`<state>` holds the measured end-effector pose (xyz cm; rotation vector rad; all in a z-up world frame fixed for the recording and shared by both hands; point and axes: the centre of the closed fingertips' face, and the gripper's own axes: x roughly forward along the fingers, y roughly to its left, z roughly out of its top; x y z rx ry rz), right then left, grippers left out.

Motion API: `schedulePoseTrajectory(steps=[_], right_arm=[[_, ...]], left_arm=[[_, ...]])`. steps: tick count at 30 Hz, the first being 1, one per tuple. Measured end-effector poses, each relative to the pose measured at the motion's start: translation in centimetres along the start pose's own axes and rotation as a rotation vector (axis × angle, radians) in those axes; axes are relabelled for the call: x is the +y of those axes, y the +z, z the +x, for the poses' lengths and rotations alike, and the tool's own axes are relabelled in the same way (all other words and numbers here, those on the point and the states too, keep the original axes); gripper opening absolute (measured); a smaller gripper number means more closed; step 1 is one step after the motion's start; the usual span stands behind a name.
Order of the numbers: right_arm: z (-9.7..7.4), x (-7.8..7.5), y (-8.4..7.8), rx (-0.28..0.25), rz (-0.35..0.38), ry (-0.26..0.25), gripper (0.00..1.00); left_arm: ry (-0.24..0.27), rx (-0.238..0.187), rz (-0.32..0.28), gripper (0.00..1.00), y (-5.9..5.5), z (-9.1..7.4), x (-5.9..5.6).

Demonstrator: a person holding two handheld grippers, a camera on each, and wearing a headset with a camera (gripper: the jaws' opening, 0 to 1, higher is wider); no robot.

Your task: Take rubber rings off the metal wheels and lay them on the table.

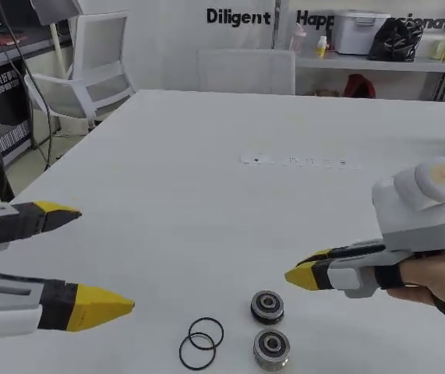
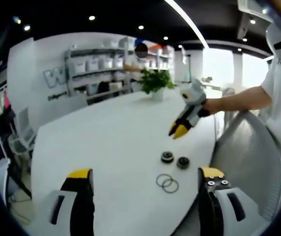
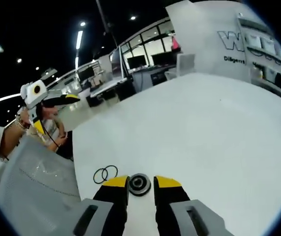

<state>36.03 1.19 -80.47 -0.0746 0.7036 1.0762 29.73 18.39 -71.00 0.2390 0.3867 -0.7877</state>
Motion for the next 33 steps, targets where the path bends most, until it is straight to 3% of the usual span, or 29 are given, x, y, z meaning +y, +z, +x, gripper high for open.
schedulePoseTrajectory(steps=[4, 7, 10, 17, 23, 30, 33], right_arm=[[0.4, -0.2, -1.3, 0.031, -0.026, -0.007, 0.19], [1.0, -0.4, -2.0, 0.045, -0.038, -0.006, 0.23], [1.5, 0.0, -2.4, 0.058, -0.095, 0.012, 0.27], [2.5, -0.4, -3.6, 0.09, -0.179, 0.005, 0.36], [2.9, -0.6, -3.3, 0.076, -0.202, -0.01, 0.34], [3.4, -0.9, -4.0, 0.097, -0.213, -0.015, 0.29], [3.6, -0.6, -4.1, 0.098, -0.218, -0.008, 0.29]], left_arm=[[-0.049, 0.005, 0.068, 0.87, 1.7, 2.0, -0.2], [-0.077, 0.014, 0.097, 0.85, 2.6, 3.6, -0.2], [-0.124, -0.003, 0.112, 0.84, 3.9, 5.7, -0.9], [-0.203, -0.01, 0.149, 0.71, 5.0, 9.7, -2.7], [-0.27, 0.007, 0.176, 0.59, 4.0, 12.9, -4.4], [-0.272, 0.062, 0.182, 0.52, 1.7, 15.9, -4.7], [-0.297, 0.079, 0.177, 0.5, 0.7, 16.7, -5.4]])
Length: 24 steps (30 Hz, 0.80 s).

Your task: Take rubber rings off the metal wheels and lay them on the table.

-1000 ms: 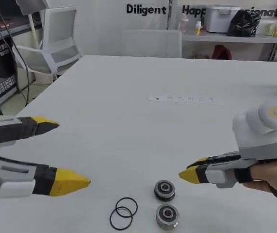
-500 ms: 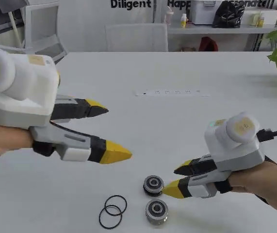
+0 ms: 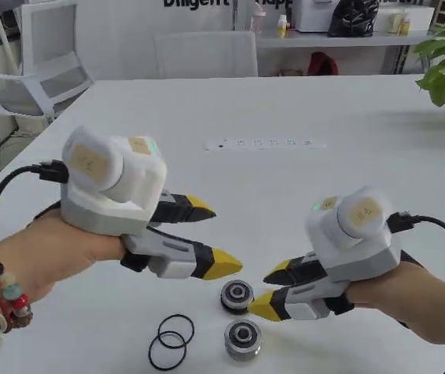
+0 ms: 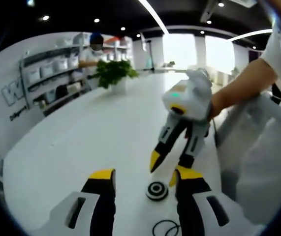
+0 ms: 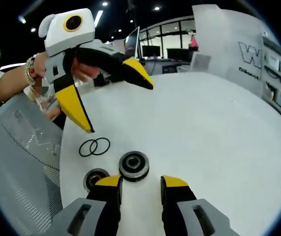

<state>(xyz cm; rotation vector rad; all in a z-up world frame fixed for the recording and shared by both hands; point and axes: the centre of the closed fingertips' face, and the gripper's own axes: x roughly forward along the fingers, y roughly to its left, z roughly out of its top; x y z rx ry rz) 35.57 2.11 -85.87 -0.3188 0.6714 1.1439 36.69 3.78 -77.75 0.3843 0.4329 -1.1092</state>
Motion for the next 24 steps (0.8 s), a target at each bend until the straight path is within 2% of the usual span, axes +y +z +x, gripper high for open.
schedulePoseTrajectory(steps=[4, 9, 14, 24], right_arm=[[0.3, 0.1, 0.2, -0.002, -0.015, 0.002, 0.27], [0.7, 0.5, 0.1, 0.007, -0.023, 0.015, 0.25], [0.9, 0.8, -0.1, 0.019, -0.036, 0.023, 0.23], [1.1, 0.9, -0.1, 0.019, -0.041, 0.031, 0.21]], left_arm=[[-0.035, 0.05, 0.02, 0.44, -1.5, 1.3, -0.8], [-0.054, 0.114, 0.03, 0.42, -3.4, 2.5, -1.1], [-0.063, 0.121, 0.017, 0.38, -4.0, 3.2, -1.2], [-0.056, 0.096, -0.055, 0.25, -4.8, 4.1, -1.3]])
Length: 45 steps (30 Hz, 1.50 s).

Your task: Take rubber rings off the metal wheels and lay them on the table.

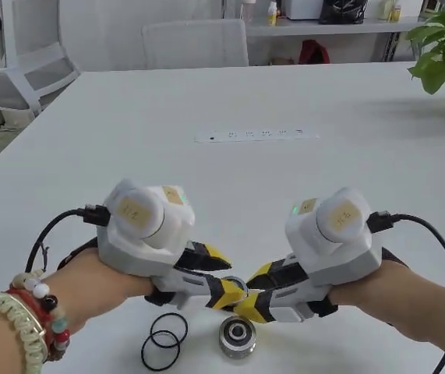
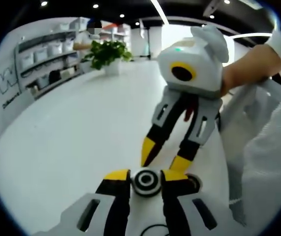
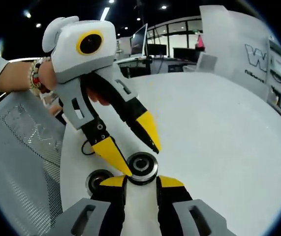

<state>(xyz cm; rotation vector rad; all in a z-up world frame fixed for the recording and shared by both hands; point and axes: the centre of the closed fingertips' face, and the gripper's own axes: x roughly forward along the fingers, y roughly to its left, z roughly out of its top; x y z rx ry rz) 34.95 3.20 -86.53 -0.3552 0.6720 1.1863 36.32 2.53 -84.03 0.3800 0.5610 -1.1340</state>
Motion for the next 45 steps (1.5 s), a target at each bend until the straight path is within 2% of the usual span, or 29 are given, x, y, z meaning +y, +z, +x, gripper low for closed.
schedulePoseTrajectory(steps=[7, 12, 25, 30, 37, 43, 45], right_arm=[[0.0, -0.1, 0.0, -0.002, -0.005, -0.002, 0.2], [0.0, -0.1, 0.0, -0.001, 0.004, 0.0, 0.19], [-0.2, -0.1, -0.3, 0.008, 0.017, 0.008, 0.14], [-0.3, -0.2, -0.6, 0.024, 0.025, 0.004, 0.06], [-0.3, -0.4, -0.6, 0.032, 0.038, -0.006, 0.02], [-0.4, -0.7, -0.6, 0.039, 0.083, -0.023, 0.0], [-0.5, -1.0, -0.7, 0.046, 0.119, -0.034, 0.0]], left_arm=[[-0.003, 0.017, 0.002, 0.21, -0.8, 0.2, -0.3], [-0.008, -0.003, -0.022, 0.18, -0.7, 0.3, -0.4], [0.014, -0.026, -0.028, 0.14, -0.8, -0.1, -0.2], [0.014, -0.032, -0.032, 0.14, -0.7, -0.2, -0.2], [0.022, -0.034, -0.041, 0.14, -0.8, -0.2, -0.2], [0.033, -0.036, -0.036, 0.14, -0.9, -0.2, -0.2], [0.037, -0.034, -0.037, 0.14, -0.8, -0.2, -0.2]])
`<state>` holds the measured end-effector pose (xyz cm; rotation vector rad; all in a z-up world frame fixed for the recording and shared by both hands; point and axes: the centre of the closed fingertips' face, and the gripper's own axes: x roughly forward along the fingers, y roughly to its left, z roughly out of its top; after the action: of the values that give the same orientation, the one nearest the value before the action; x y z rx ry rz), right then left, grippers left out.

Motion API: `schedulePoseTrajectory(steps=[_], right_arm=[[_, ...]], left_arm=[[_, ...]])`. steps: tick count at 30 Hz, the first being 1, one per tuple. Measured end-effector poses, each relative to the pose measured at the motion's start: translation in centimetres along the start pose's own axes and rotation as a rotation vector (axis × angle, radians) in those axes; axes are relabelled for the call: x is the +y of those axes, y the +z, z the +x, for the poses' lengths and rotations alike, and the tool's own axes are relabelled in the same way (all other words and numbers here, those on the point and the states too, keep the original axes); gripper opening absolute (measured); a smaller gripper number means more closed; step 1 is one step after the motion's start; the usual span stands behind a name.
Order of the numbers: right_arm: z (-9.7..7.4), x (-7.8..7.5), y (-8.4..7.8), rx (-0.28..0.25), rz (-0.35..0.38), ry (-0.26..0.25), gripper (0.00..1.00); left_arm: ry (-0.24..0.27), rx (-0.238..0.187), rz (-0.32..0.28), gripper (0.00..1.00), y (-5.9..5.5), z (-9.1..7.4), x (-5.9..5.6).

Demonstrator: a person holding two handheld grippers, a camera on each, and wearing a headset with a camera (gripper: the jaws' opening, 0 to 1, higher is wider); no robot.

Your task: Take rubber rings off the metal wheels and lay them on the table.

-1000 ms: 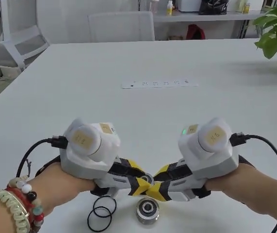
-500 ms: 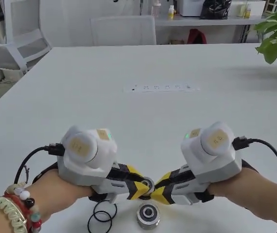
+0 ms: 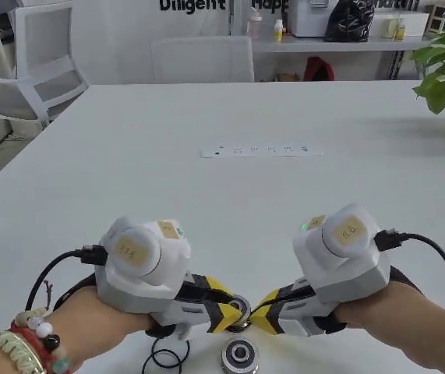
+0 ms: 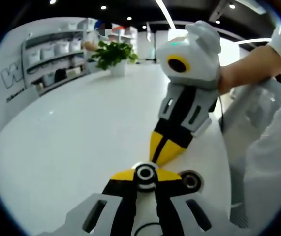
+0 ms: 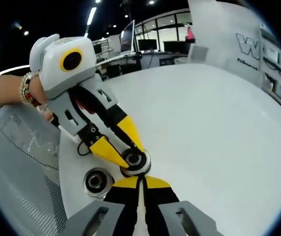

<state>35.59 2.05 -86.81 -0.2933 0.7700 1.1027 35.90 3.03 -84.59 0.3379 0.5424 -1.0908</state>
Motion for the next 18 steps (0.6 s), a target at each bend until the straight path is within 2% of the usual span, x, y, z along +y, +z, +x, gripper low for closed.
schedulePoseTrajectory(steps=[2, 5, 15, 18], right_arm=[[-0.1, -0.3, 0.0, 0.007, 0.02, -0.015, 0.0], [-0.5, -0.6, 0.2, -0.009, 0.055, -0.024, 0.0], [-0.8, -1.0, 0.9, -0.048, 0.167, -0.018, 0.0], [-0.9, -0.9, 1.1, -0.07, 0.255, 0.002, 0.0]], left_arm=[[0.003, 0.003, 0.008, 0.14, 0.0, 0.0, -0.1], [0.011, 0.004, 0.018, 0.14, -0.1, 0.1, 0.1], [0.016, -0.004, 0.019, 0.14, -0.1, 0.1, 0.2], [0.013, -0.007, 0.037, 0.14, -0.1, 0.1, 0.2]])
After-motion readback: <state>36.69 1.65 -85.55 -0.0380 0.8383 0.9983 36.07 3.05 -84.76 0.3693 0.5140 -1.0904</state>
